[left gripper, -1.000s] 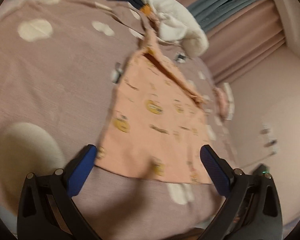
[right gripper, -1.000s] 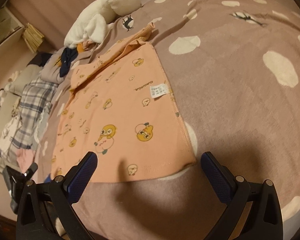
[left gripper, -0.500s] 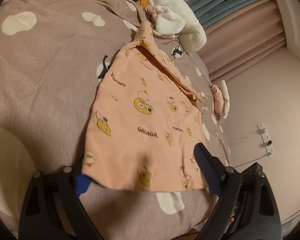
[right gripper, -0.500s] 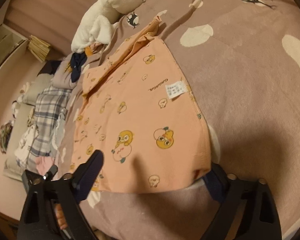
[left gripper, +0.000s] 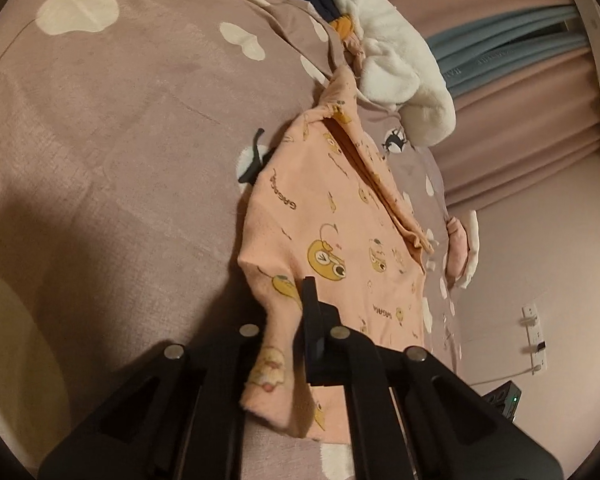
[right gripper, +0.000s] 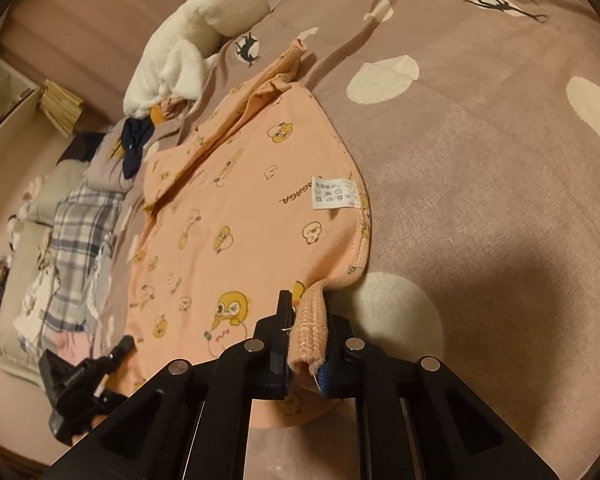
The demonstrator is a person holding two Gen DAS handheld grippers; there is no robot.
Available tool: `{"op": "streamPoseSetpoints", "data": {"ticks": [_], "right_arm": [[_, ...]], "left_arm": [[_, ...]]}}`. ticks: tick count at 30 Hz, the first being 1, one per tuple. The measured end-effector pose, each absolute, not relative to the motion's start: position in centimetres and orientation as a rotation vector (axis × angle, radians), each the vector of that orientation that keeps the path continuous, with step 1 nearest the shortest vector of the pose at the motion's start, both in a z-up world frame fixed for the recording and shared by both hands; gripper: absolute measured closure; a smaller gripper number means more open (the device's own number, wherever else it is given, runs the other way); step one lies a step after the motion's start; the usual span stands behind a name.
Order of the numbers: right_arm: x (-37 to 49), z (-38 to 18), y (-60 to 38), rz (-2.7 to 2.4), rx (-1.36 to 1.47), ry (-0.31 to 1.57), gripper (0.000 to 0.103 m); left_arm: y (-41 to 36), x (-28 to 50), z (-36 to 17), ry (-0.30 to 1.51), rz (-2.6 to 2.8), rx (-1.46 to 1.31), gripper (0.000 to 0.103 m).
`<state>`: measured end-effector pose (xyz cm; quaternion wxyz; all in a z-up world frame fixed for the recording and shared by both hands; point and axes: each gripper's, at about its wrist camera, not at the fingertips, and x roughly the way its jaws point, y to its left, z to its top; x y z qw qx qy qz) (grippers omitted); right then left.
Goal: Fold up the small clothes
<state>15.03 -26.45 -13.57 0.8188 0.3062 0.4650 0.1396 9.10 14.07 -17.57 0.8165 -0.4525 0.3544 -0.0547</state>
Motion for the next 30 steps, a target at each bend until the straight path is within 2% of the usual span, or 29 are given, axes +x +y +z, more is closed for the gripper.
{"op": "streamPoseSetpoints", "data": {"ticks": [13, 19, 23, 30], "right_arm": [[15.1, -13.6, -26.6, 0.299, 0.659, 0.979, 0.090], [15.1, -12.5, -27.0, 0.385, 0.728, 0.913, 0.092], [17.2, -10.1, -27.3, 0.471, 0.741, 0.869, 0.093], [21.6, -6.9, -26.5, 0.494, 0.687, 0.834, 0.094]], "left_arm": [[14.8, 8.5, -17.4, 0.760, -0.118, -0.961, 0.101], [14.9, 9.1, -16.5, 0.749, -0.223, -1.016, 0.101], [15.5, 11.3, -14.9, 0.696, -0.336, -1.145, 0.101], [15.2, 17.1, -10.7, 0.690, -0.293, -1.042, 0.101]]}}
